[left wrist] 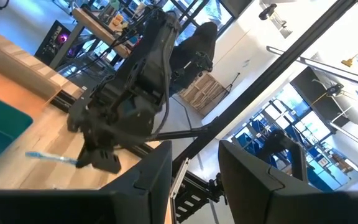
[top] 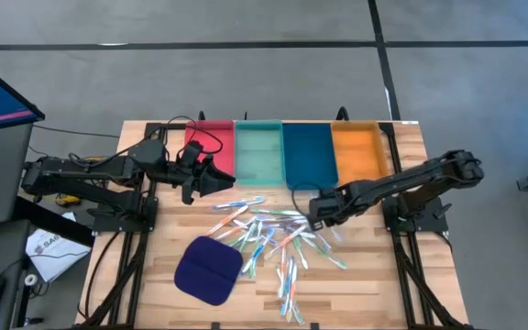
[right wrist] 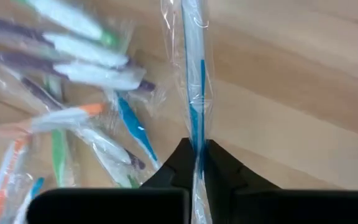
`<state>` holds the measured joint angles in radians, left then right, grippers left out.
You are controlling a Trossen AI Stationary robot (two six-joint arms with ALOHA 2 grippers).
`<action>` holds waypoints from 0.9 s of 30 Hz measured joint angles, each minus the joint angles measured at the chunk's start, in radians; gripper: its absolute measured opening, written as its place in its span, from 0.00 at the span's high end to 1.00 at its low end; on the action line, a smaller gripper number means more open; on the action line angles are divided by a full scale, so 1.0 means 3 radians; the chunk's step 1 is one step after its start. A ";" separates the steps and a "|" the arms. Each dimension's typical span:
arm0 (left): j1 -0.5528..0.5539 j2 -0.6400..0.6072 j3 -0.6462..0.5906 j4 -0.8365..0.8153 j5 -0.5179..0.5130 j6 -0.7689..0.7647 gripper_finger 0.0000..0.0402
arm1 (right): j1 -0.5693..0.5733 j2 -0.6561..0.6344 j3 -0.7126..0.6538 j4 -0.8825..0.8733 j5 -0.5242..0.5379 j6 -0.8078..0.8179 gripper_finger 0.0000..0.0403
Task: Pick & Place Toothbrushes
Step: Put the blue toothbrush into the red bin
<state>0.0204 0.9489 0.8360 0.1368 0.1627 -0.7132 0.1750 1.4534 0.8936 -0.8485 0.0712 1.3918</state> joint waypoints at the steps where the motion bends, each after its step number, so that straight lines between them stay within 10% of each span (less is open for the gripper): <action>1: 0.0000 0.0000 0.0000 -0.0001 -0.0001 0.0000 0.68 | -0.0011 -0.0072 0.0000 -0.0068 0.0037 0.0052 0.96; 27: 0.0001 0.0000 0.0000 0.0029 -0.0114 -0.0005 0.68 | -0.0999 -0.1150 0.0343 -0.0215 0.0592 -0.0497 0.97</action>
<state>0.0208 0.9489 0.8360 0.1455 0.1286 -0.7145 -0.1245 1.1083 0.9965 -0.9131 0.2487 1.2427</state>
